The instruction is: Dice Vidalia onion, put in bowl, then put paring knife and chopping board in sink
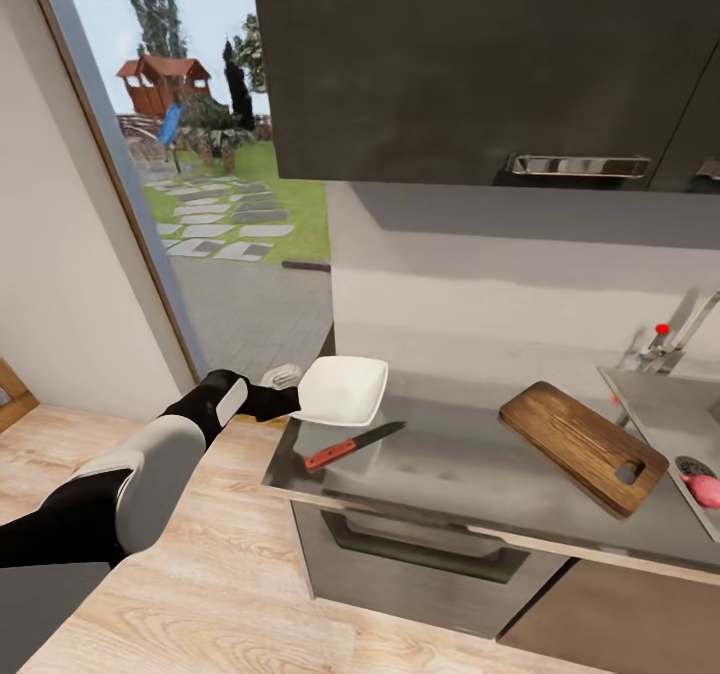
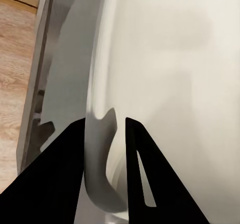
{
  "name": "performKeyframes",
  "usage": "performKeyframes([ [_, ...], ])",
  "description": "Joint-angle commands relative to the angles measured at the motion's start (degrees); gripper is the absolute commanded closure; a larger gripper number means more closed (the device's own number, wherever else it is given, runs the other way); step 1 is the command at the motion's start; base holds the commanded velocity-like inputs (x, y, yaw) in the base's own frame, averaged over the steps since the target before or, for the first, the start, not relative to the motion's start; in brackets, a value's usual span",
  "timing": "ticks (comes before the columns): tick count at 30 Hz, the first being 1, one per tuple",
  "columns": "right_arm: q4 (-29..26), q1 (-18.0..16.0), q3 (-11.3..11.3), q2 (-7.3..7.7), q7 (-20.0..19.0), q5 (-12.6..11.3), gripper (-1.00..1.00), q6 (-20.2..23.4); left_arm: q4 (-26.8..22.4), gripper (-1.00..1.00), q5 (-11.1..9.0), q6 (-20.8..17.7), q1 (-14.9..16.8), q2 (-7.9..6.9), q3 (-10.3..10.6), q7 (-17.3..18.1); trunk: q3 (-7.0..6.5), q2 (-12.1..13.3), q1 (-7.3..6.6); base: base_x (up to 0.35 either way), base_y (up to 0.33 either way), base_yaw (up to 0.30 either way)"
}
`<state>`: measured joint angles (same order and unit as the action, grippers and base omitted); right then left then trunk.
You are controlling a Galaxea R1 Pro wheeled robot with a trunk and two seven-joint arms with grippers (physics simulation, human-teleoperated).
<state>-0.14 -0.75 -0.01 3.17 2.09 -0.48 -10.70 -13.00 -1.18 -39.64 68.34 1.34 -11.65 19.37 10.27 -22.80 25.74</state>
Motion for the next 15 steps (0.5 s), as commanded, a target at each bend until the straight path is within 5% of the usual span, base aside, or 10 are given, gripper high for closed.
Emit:
performKeyframes([
  [1,0.1,0.0,0.0,0.0,0.1,0.0,-1.0,-0.2,-0.1,1.0,-0.3,-0.4,0.0,0.01,-0.3,0.0,0.11,-0.1,0.04,0.096,0.0,0.0],
  [15,0.1,0.0,0.0,0.0,0.1,0.0,-1.0,-0.2,0.7,1.0,-0.3,-0.4,0.0,0.06,-0.3,0.0,0.11,-0.1,0.04,0.007,0.0,0.0],
])
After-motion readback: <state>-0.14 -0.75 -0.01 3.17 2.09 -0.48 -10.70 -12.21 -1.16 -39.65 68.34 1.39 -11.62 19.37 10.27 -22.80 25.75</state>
